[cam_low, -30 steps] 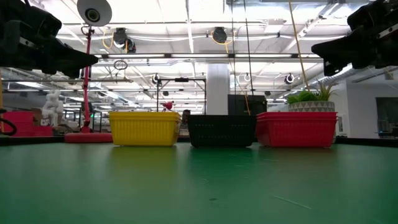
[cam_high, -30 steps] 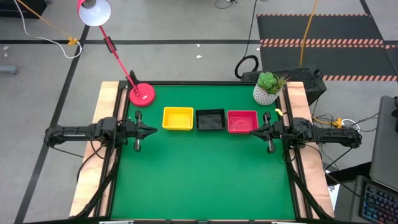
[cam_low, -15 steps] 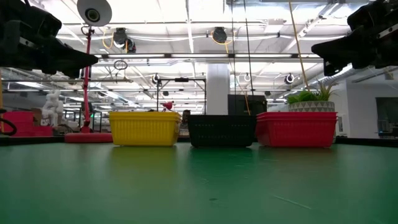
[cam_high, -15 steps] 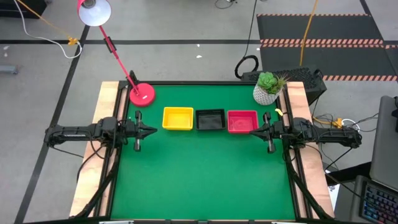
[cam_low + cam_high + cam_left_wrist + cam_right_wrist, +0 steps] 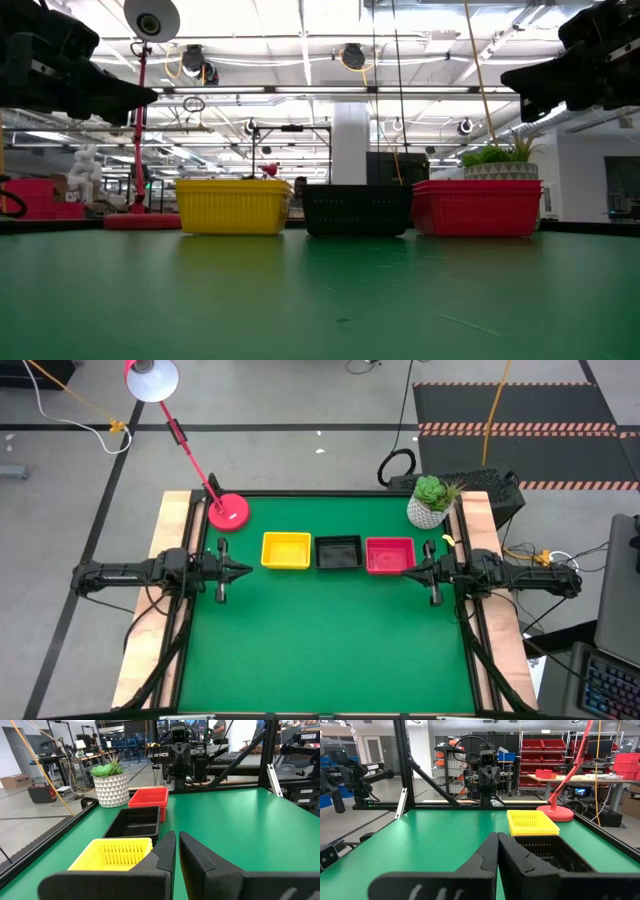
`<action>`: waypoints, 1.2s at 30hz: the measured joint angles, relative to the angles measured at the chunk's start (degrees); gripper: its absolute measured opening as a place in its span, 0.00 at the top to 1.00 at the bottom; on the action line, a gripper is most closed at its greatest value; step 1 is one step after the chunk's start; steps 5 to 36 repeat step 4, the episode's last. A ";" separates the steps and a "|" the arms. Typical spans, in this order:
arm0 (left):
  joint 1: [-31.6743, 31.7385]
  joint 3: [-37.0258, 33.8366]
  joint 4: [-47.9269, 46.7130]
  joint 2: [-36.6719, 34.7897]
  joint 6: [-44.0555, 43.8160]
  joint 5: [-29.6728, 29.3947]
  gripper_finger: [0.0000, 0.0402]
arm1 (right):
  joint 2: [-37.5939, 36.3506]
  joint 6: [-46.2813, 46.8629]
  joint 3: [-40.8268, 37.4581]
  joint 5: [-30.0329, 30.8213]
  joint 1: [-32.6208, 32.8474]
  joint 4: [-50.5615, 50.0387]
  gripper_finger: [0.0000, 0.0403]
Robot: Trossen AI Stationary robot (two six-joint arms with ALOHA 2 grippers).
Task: Stack baskets by color
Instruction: Return to Home Position
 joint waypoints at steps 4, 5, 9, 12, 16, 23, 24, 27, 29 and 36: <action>0.01 0.00 0.01 0.01 0.00 0.00 0.94 | 0.00 0.00 0.00 -0.01 0.01 0.00 1.00; 0.01 0.00 0.01 0.01 0.00 0.00 0.94 | 0.00 0.00 0.00 -0.01 0.01 0.00 1.00; 0.01 0.00 0.01 0.01 0.00 0.00 0.94 | 0.00 0.00 0.00 -0.01 0.01 0.00 1.00; 0.01 0.00 0.01 0.01 0.00 0.00 0.94 | 0.00 0.00 0.00 -0.01 0.01 0.00 1.00; 0.01 0.00 0.01 0.01 0.00 0.00 0.94 | 0.00 0.00 0.00 -0.01 0.01 0.00 1.00; 0.01 0.00 0.01 0.01 0.00 0.00 0.94 | 0.00 0.00 0.00 -0.01 0.01 0.00 1.00; 0.01 0.00 0.01 0.01 0.00 0.00 0.94 | 0.00 0.00 0.00 -0.01 0.01 0.00 1.00; 0.01 0.00 0.01 0.01 0.00 0.00 0.94 | 0.00 0.00 0.00 -0.01 0.01 0.00 1.00; 0.01 0.00 0.01 0.01 0.00 0.00 0.94 | 0.00 0.00 0.00 -0.01 0.01 0.00 1.00; 0.01 0.00 0.01 0.01 0.00 0.00 0.94 | 0.00 0.00 0.00 -0.01 0.01 0.00 1.00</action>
